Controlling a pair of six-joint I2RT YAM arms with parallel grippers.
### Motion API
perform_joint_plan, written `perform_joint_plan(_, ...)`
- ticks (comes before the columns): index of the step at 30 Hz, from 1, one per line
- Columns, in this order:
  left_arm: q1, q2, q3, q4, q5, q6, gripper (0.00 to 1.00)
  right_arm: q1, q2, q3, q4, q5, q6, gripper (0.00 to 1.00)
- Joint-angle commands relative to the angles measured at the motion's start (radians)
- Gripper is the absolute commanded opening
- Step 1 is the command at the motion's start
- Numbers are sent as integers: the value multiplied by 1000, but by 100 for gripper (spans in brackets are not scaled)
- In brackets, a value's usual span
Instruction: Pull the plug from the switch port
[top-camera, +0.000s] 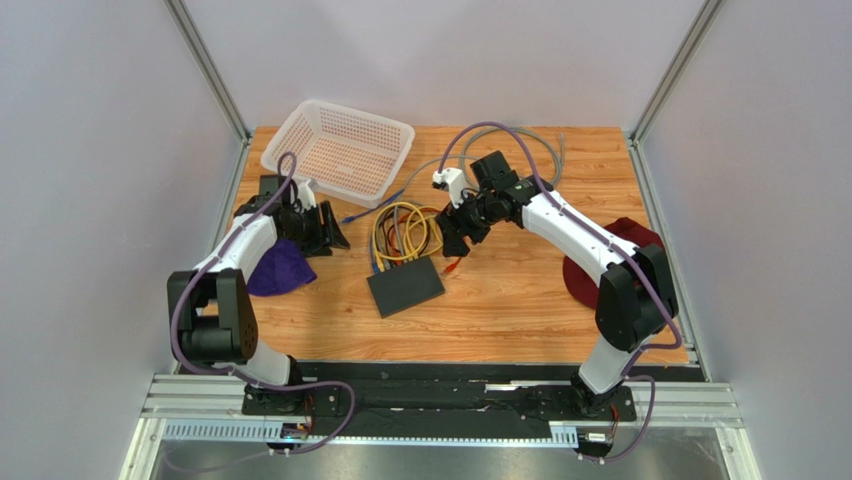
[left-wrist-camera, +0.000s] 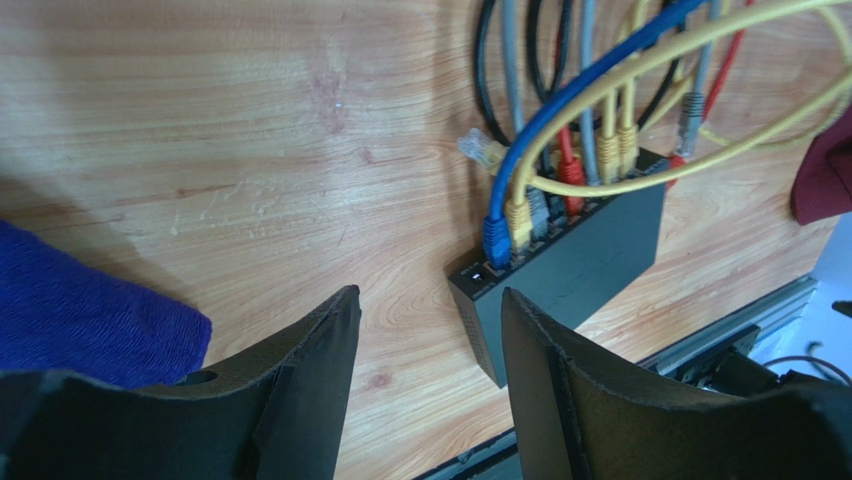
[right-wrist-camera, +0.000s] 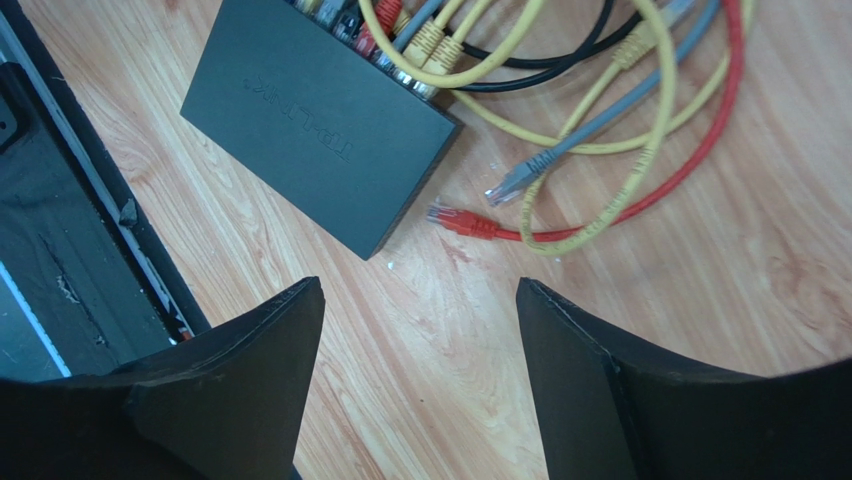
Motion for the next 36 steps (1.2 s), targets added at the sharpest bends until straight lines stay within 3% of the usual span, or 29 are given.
perform_joint_plan(1, -1, 66, -40, 56, 37, -51, 59, 13, 36, -11, 28, -12, 42, 70)
perform_joint_plan(3, -2, 92, -62, 105, 60, -66, 52, 25, 48, -19, 9, -14, 32, 66)
perform_joint_plan(4, -2, 111, -83, 123, 96, -83, 32, 28, 49, -33, 2, -17, 29, 61)
perform_joint_plan(5, -2, 118, -93, 160, 118, -92, 22, 31, 54, -41, 0, -12, 26, 58)
perform_joint_plan(8, -11, 149, -113, 192, 141, -121, 8, 42, 65, -79, -5, -9, 12, 43)
perform_joint_plan(11, -25, 172, -120, 211, 161, -126, 8, 63, 75, -100, 0, 8, 8, 36)
perform_joint_plan(28, -154, 175, -174, 229, 150, -160, 2, 117, 97, -162, 80, 49, 72, 29)
perform_joint_plan(36, -251, 168, -195, 222, 164, -183, 0, 118, 62, -174, -21, 121, 143, 24)
